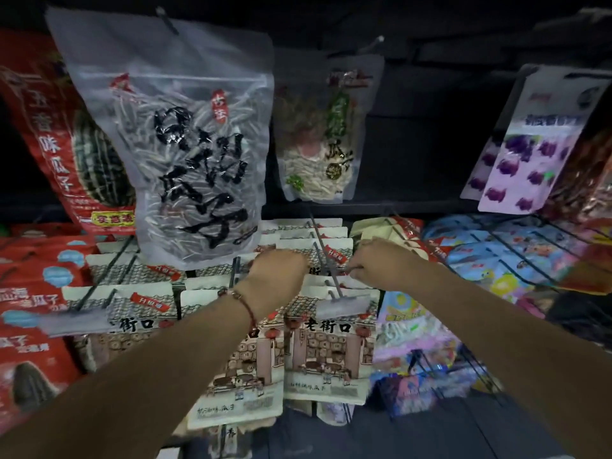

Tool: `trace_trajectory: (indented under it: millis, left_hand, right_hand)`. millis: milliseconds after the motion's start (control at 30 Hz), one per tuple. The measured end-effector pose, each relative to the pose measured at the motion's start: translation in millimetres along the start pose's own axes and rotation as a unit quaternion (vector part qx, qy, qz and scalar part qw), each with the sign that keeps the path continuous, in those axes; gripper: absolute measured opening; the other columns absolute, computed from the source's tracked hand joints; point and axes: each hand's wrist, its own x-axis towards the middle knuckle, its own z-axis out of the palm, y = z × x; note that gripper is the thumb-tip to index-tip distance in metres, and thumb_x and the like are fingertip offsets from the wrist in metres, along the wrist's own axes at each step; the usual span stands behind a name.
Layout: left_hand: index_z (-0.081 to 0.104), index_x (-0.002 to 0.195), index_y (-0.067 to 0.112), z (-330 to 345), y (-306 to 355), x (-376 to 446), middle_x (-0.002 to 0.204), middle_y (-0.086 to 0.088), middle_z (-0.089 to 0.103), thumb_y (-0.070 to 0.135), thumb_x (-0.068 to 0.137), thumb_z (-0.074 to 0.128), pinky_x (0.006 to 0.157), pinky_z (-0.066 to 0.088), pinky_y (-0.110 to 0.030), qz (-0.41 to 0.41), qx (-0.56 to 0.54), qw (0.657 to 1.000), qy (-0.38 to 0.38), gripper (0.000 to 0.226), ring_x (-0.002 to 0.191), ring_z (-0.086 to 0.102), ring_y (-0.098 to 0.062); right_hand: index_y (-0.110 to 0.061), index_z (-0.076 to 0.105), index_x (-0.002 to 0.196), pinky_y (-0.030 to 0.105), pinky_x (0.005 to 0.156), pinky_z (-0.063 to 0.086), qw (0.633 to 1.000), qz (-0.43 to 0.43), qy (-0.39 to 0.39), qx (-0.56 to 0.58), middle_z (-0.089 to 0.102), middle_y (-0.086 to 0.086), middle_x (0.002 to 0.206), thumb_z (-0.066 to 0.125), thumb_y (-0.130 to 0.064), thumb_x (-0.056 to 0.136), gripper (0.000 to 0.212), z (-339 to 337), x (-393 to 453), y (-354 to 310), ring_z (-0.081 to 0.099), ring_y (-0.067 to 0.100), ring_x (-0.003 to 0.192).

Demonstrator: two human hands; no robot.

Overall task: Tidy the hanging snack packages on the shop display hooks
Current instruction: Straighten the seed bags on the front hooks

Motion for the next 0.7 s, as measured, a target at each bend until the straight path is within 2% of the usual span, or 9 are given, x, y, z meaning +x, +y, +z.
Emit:
trace_trajectory:
  millis: [33, 100, 133, 200, 267, 333, 433, 567, 700]
  left_hand:
    - [0.065, 0.084, 0.015, 5.5, -2.3, 4.7, 0.083, -0.004, 0.061, 0.005, 0.095, 0.050, 0.067, 0.046, -0.035, -0.006, -0.022, 1.000, 0.007, 0.022, 0.087, 0.065, -0.029]
    - [0.073, 0.096, 0.018, 6.6, -5.3, 7.9, 0.091, -0.004, 0.068, 0.014, 0.097, 0.052, 0.068, 0.045, -0.032, -0.003, -0.059, 0.998, -0.002, 0.022, 0.090, 0.066, -0.028]
    - [0.074, 0.099, 0.019, 6.1, -6.0, 7.8, 0.093, -0.003, 0.069, 0.022, 0.097, 0.055, 0.070, 0.044, -0.031, 0.001, -0.067, 0.998, -0.015, 0.020, 0.089, 0.065, -0.026]
    - [0.072, 0.097, 0.019, 6.8, -6.1, 5.4, 0.087, -0.001, 0.066, 0.035, 0.097, 0.059, 0.069, 0.043, -0.030, -0.003, -0.071, 0.997, -0.026, 0.021, 0.083, 0.061, -0.023]
    - [0.071, 0.089, 0.018, 9.2, -4.3, 4.7, 0.079, -0.001, 0.062, 0.035, 0.097, 0.059, 0.066, 0.041, -0.029, -0.038, -0.092, 0.995, -0.019, 0.022, 0.078, 0.060, -0.022]
    - [0.068, 0.078, 0.016, 10.9, -3.8, 10.3, 0.072, -0.001, 0.060, 0.031, 0.097, 0.061, 0.064, 0.041, -0.029, -0.086, -0.130, 0.988, -0.009, 0.025, 0.074, 0.061, -0.022]
    - [0.062, 0.068, 0.017, 7.9, -5.7, 23.8, 0.073, -0.001, 0.064, 0.034, 0.096, 0.065, 0.067, 0.046, -0.030, -0.129, -0.172, 0.977, -0.005, 0.032, 0.072, 0.061, -0.022]
    - [0.074, 0.095, 0.017, 12.6, -6.1, 32.9, 0.091, -0.006, 0.071, 0.034, 0.099, 0.061, 0.081, 0.055, -0.037, -0.143, -0.137, 0.980, -0.005, 0.022, 0.085, 0.066, -0.026]
    - [0.071, 0.101, 0.014, 16.6, -3.7, 30.4, 0.096, -0.008, 0.069, 0.022, 0.100, 0.056, 0.073, 0.050, -0.035, -0.138, -0.124, 0.983, 0.006, 0.018, 0.083, 0.061, -0.026]
  right_hand:
    - [-0.025, 0.073, 0.093, 0.037, 0.101, 0.042, 1.000, -0.015, 0.001, 0.004, 0.069, 0.001, 0.097, 0.046, -0.027, 0.102, 0.028, 0.0, 0.4, -1.5, 0.058, 0.024, 0.102]
    - [-0.019, 0.072, 0.107, 0.032, 0.083, 0.047, 0.999, -0.037, 0.004, 0.006, 0.068, 0.003, 0.100, 0.046, -0.022, 0.101, 0.027, 0.0, -3.5, -4.8, 0.057, 0.023, 0.095]
    - [-0.018, 0.071, 0.111, 0.031, 0.074, 0.046, 0.999, -0.045, 0.005, -0.001, 0.066, 0.002, 0.095, 0.048, -0.024, 0.100, 0.026, 1.3, -5.2, -5.1, 0.056, 0.021, 0.089]
    - [-0.019, 0.070, 0.110, 0.029, 0.063, 0.042, 0.998, -0.056, 0.005, -0.017, 0.054, -0.006, 0.077, 0.051, -0.030, 0.100, 0.024, 3.7, -6.2, -3.8, 0.053, 0.018, 0.078]
    - [-0.022, 0.071, 0.103, 0.028, 0.058, 0.038, 0.999, -0.036, 0.021, -0.026, 0.044, -0.013, 0.065, 0.051, -0.029, 0.101, 0.021, 3.4, -0.7, -1.0, 0.048, 0.016, 0.070]
    - [-0.023, 0.070, 0.096, 0.030, 0.062, 0.042, 0.998, -0.014, 0.051, -0.030, 0.051, -0.010, 0.068, 0.049, -0.028, 0.101, 0.022, 2.2, 8.8, 1.3, 0.055, 0.020, 0.076]
    - [-0.022, 0.072, 0.103, 0.031, 0.068, 0.046, 0.996, 0.010, 0.085, -0.024, 0.069, -0.001, 0.093, 0.047, -0.041, 0.103, 0.031, 0.5, 25.7, 2.1, 0.064, 0.023, 0.089]
    - [-0.021, 0.073, 0.101, 0.032, 0.069, 0.048, 0.996, 0.030, 0.088, -0.017, 0.070, 0.002, 0.097, 0.047, -0.041, 0.102, 0.032, 1.0, 39.1, 1.2, 0.065, 0.025, 0.089]
    - [-0.024, 0.074, 0.108, 0.034, 0.077, 0.055, 0.996, 0.015, 0.085, -0.017, 0.073, 0.001, 0.101, 0.048, -0.039, 0.101, 0.031, 4.6, 41.6, 6.0, 0.066, 0.023, 0.093]
